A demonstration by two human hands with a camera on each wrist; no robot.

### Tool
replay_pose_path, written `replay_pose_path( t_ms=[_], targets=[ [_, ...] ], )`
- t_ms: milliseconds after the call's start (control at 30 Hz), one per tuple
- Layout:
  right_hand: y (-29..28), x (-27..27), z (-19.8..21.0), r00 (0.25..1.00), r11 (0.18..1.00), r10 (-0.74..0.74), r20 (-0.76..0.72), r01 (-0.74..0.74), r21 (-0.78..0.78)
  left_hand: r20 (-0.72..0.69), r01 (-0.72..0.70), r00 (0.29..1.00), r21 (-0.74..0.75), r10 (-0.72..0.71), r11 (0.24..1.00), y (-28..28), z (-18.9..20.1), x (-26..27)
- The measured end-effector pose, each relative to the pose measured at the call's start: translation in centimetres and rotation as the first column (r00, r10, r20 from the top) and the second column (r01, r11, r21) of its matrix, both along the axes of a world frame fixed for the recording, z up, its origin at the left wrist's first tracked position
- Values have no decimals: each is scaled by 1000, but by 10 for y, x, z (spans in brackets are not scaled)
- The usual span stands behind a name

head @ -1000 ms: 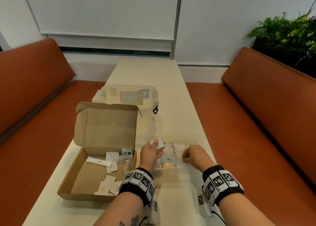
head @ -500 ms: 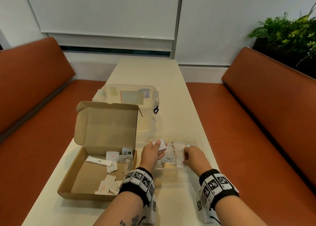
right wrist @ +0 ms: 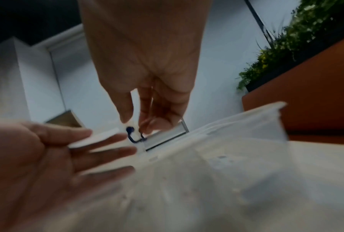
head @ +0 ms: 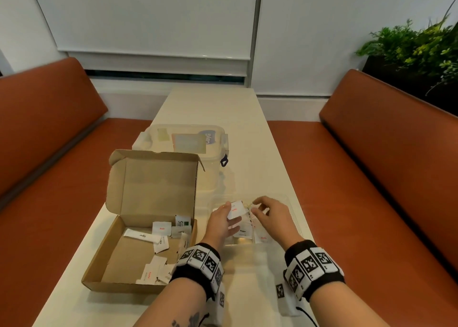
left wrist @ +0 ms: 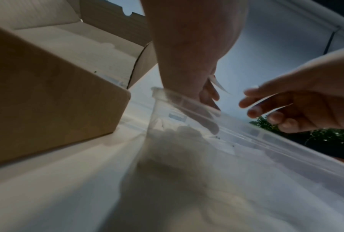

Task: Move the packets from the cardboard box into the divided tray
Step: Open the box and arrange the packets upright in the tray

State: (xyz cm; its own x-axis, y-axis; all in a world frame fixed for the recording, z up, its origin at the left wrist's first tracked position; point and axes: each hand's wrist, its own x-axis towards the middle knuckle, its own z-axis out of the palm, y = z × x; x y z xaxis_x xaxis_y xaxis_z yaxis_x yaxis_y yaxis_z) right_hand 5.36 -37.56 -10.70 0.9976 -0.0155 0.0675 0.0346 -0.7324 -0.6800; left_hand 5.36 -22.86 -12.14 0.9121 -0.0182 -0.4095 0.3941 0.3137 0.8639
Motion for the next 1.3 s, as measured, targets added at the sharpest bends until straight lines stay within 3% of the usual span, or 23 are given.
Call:
replay_pose_path(
  t_ms=[133, 267, 400, 467, 700, 800, 867, 933, 1133, 1300],
  targets=[
    [11, -2, 11, 984, 904, 35, -176, 44, 426, 121, 70, 990, 60, -77, 996, -7, 6, -5],
    [10, 1, 16, 994, 810, -35, -103, 88, 580, 168, 178, 965, 149, -202, 973, -12, 11, -8],
    [0, 5, 23, 996, 923, 63, -70, -32, 384, 321, 35, 935, 342, -152, 939, -8, 11, -4],
    [-1, 6, 23, 995, 951, 78, -60, -56, 304, 368, -11, 921, 356, -129, 934, -7, 11, -3],
    [-2, -1, 14, 994, 925, 10, -107, 32, 379, 376, -121, 926, 385, -36, 915, -7, 9, -9],
    [-11, 2, 10, 991, 998, 12, -133, -4, 58, 359, -182, 932, 588, -53, 788, 2, 8, -13],
    [-16, 2, 7, 969, 983, 60, -239, -98, -153, 288, -144, 953, 702, -94, 697, 9, 5, -15],
    [-18, 2, 2, 946, 957, 78, -313, -159, -242, 225, -84, 966, 737, -127, 670, 14, 2, -16],
    [-17, -1, -11, 934, 910, 99, -343, -225, -349, 149, -40, 982, 757, -113, 653, 17, -7, -15],
    [-15, -4, -14, 956, 906, 136, -260, -226, -358, 156, -58, 984, 742, -88, 668, 18, -12, -13]
  ],
)
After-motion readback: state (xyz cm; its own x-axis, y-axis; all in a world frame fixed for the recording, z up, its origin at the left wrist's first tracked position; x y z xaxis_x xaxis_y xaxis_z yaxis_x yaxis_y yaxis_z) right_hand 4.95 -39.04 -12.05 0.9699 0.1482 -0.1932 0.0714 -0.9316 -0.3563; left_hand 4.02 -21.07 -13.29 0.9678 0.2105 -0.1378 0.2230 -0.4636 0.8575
